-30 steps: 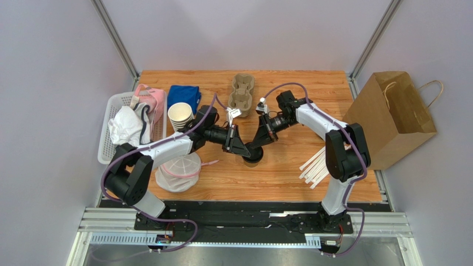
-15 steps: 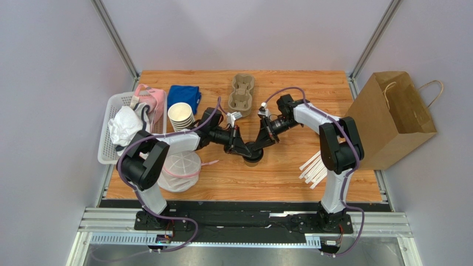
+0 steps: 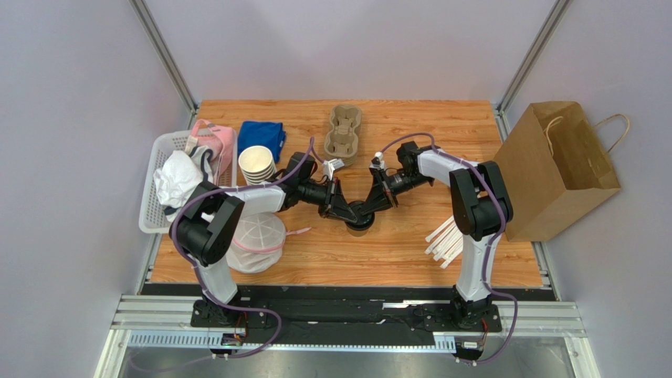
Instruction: Pack the takeout coffee
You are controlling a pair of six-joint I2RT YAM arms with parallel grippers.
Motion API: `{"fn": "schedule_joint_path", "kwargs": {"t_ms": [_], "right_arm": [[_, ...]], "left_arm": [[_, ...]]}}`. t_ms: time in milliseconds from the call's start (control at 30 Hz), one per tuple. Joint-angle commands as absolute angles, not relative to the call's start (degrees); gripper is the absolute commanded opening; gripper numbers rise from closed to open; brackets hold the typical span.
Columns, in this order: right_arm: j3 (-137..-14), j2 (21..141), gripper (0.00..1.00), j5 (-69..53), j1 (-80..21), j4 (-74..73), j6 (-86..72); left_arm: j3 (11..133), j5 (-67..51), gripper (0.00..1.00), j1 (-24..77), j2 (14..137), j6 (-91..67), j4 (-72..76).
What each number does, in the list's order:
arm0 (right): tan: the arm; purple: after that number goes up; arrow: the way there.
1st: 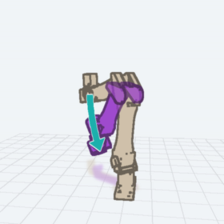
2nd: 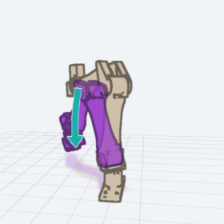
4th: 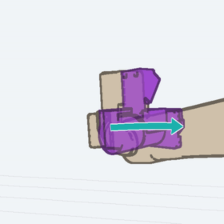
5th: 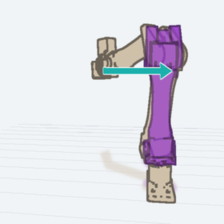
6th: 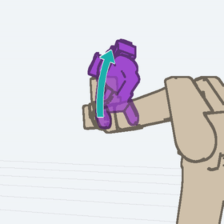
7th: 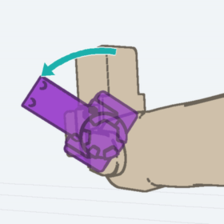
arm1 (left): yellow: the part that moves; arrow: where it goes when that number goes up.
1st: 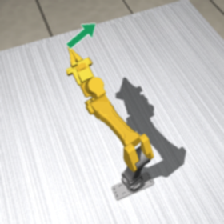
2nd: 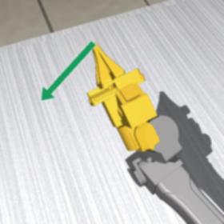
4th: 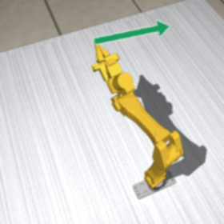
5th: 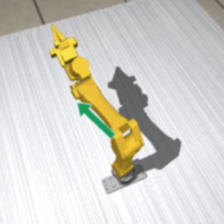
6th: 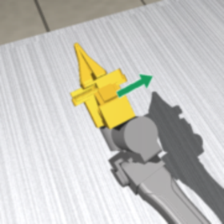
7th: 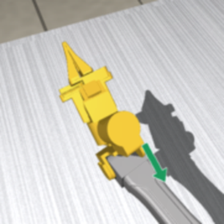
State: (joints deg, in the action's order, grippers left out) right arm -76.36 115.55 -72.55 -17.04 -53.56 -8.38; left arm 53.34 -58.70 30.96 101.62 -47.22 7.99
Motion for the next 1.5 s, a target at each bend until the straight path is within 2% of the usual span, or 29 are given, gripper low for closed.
{"fn": "schedule_joint_path", "kwargs": {"t_ms": [0, 500, 633, 767, 1067, 1467], "right_arm": [[-74.09, 119.18, 0.0, -63.37, -16.44, -52.56, -7.91], [-72.6, 120.15, 0.0, -55.37, -16.17, -51.42, -8.88], [-72.86, 119.18, 0.0, -57.65, -16.35, -51.77, -8.18], [-77.32, 115.32, 0.0, -63.27, -17.4, -55.53, -5.1], [-84.28, 108.46, 0.0, -64.95, -17.75, -65.03, -0.18], [-93.07, 114.16, 0.0, -62.67, -17.75, -66.36, 1.32]], "left_arm": [[51.68, -49.05, 0.0, 30.15, 106.08, -41.75, 1.15], [53.26, -45.88, 0.0, 29.62, 110.57, -38.58, -2.9], [54.4, -46.93, 0.0, 29.62, 109.87, -37.18, -3.16], [57.9, -48.34, 0.0, 30.23, 107.85, -33.68, -4.99], [62.93, -48.6, 0.0, 30.85, 107.49, -29.8, -9.14], [63.28, -53.96, 0.0, 30.94, 99.85, -28.48, -8.7]]}}
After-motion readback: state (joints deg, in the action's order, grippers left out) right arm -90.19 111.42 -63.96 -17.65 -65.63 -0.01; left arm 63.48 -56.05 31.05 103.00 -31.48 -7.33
